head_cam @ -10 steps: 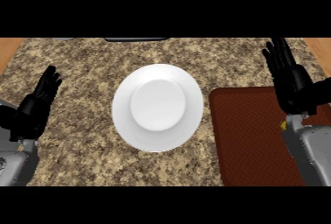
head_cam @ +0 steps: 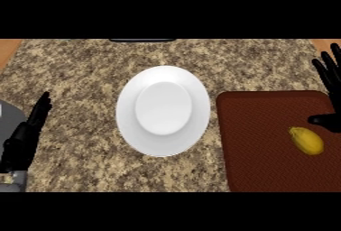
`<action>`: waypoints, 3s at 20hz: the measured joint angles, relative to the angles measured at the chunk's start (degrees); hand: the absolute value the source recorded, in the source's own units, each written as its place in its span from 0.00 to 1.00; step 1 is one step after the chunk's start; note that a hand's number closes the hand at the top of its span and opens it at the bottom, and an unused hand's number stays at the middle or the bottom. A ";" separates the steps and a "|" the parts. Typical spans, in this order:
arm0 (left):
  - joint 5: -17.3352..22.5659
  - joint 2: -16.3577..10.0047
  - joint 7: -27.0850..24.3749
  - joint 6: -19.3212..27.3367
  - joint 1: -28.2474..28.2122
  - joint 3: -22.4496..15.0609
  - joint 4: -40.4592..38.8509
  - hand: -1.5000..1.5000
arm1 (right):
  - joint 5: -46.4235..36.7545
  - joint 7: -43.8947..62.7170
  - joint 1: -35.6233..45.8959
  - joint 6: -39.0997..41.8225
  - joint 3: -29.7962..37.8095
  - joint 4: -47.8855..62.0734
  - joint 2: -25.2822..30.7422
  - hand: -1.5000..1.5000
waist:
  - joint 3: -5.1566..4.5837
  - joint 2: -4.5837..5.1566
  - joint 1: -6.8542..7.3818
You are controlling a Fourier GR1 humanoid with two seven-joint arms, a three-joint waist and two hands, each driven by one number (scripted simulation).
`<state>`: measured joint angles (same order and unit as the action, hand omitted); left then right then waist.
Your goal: Pick the lemon from the tray and place it in the plate
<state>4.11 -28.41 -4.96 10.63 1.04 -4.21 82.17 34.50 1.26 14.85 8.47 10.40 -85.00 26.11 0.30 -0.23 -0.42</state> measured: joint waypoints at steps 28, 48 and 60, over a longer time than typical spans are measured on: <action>-4.70 2.25 -1.50 -1.14 -4.74 0.64 2.32 0.50 | -13.26 -6.09 -13.52 35.61 10.13 7.65 22.19 0.00 | -0.27 0.37 1.07; -7.20 4.14 -1.58 -3.97 -6.21 3.34 3.88 0.50 | -48.28 -22.12 1.90 35.07 -8.08 27.22 22.52 0.00 | -0.23 0.42 1.34; -8.50 5.64 -2.48 -5.67 -5.87 5.46 2.90 0.50 | -55.50 -27.09 4.66 30.87 -14.88 33.62 18.90 0.00 | -0.27 0.36 1.05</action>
<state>-4.39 -22.77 -7.43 4.95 -4.83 1.25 85.06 -21.00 -25.83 19.51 39.33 -4.49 -51.38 45.01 0.03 0.12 0.63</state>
